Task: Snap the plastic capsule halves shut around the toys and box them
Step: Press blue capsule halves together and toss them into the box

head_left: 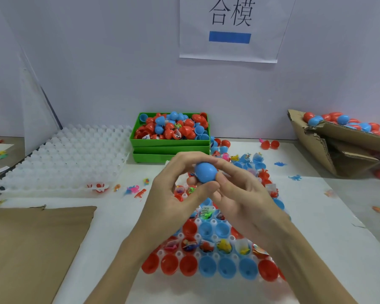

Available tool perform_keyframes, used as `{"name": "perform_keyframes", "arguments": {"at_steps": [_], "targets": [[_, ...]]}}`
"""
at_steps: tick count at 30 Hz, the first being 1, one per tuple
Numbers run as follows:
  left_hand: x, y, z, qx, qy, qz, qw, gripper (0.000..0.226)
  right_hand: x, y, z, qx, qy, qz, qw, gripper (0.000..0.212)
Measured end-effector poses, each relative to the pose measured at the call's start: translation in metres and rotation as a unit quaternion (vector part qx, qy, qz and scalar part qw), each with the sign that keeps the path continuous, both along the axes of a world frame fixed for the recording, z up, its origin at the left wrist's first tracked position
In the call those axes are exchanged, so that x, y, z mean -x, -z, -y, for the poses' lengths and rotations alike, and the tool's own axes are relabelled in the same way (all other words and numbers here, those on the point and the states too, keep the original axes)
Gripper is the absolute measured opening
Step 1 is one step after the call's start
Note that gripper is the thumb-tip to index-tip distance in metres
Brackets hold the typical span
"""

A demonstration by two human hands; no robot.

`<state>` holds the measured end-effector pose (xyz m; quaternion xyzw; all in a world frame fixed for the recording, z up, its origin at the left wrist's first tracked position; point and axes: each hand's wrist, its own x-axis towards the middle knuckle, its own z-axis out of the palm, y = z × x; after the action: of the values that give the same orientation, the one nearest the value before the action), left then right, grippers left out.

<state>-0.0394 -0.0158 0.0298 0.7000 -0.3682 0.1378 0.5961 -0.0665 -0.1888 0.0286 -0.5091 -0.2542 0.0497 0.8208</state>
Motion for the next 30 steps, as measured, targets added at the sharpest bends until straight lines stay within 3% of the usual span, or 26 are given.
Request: {"name": "perform_keyframes", "arguments": {"at_steps": [6,15,18,20,23,28,30], "targets": [[0.005,-0.004,0.002,0.019,-0.021,0.049,0.998,0.032,-0.001,0.005,-0.004,-0.073,-0.030,-0.027,0.996,0.055],[0.005,-0.003,0.000,0.050,-0.008,0.041,0.998,0.036,0.003,0.001,-0.013,-0.073,0.017,-0.007,0.997,0.047],[0.002,0.000,0.001,0.050,-0.004,-0.003,0.999,0.035,0.004,-0.001,-0.013,-0.035,0.055,-0.006,0.998,0.042],[-0.001,0.002,0.001,0.032,0.016,-0.047,0.998,0.033,0.004,-0.001,-0.014,0.051,0.140,0.019,0.989,0.036],[-0.004,0.001,0.000,0.031,0.052,-0.103,0.993,0.038,0.003,0.003,-0.014,0.200,0.298,0.098,0.928,0.032],[-0.006,0.001,0.000,0.056,0.026,-0.192,0.980,0.024,-0.002,0.014,-0.011,0.412,0.457,0.240,0.751,0.042],[-0.007,0.002,0.000,0.092,0.038,-0.249,0.963,0.022,-0.003,0.015,-0.010,0.432,0.474,0.247,0.726,0.054]]}}
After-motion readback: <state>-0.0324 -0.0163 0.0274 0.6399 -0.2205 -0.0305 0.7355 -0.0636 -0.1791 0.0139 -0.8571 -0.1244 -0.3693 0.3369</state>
